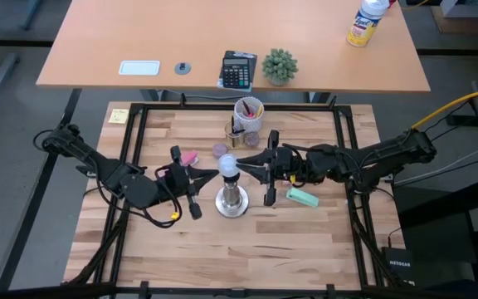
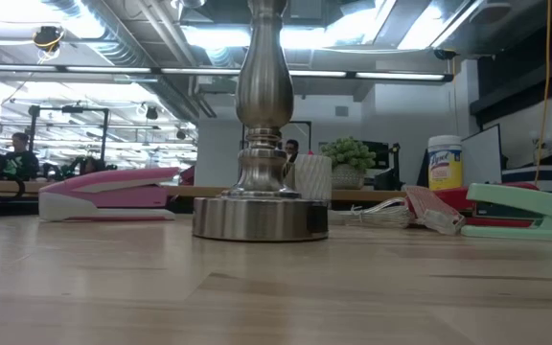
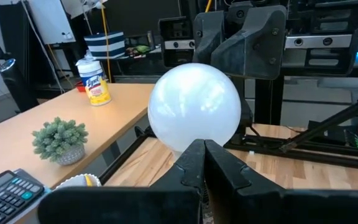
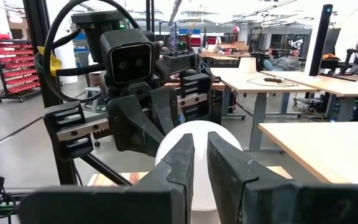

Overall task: Screw lightbulb
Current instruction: Insert the lightbulb into the lamp socket

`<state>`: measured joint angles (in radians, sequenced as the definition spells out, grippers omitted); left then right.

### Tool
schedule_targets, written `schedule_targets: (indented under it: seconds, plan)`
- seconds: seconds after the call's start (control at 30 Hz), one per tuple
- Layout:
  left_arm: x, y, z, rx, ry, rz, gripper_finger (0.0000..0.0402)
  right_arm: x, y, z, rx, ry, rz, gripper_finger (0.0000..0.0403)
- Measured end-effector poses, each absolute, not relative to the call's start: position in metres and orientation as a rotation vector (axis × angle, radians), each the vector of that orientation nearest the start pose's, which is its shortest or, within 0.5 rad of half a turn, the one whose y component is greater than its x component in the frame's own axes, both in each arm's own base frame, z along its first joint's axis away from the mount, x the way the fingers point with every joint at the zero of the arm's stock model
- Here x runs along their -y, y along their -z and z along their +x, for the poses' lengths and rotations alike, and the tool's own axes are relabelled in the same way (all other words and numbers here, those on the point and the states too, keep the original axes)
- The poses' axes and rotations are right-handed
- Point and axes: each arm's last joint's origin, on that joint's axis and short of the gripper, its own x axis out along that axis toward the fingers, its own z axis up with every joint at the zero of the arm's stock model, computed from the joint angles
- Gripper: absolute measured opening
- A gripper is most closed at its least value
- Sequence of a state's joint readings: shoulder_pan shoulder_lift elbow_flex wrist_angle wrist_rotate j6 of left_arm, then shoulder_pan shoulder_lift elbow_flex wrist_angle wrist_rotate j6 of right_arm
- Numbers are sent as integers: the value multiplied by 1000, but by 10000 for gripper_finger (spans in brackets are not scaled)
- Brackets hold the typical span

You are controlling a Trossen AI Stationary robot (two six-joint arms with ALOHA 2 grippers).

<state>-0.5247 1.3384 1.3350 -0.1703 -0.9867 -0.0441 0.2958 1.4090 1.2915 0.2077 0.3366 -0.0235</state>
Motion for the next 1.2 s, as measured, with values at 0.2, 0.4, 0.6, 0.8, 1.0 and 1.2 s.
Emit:
schedule_targets:
  seconds: [0.2,0.4,0.6,0.8,1.0,1.2]
  plan:
    - [122,-405,260,-117,-479,82,1,-85,-403,311,85,37,4,48]
    - [122,-405,260,-119,-500,98,1,-86,-403,311,84,32,4,48]
    - [121,-405,260,-121,-509,100,1,-86,-402,312,82,25,3,48]
    - [121,-405,260,-121,-508,100,1,-86,-401,312,78,25,2,48]
    - [122,-405,259,-121,-500,99,1,-86,-402,312,82,32,3,48]
    - [126,-405,257,-121,-485,102,1,-86,-402,312,85,33,4,48]
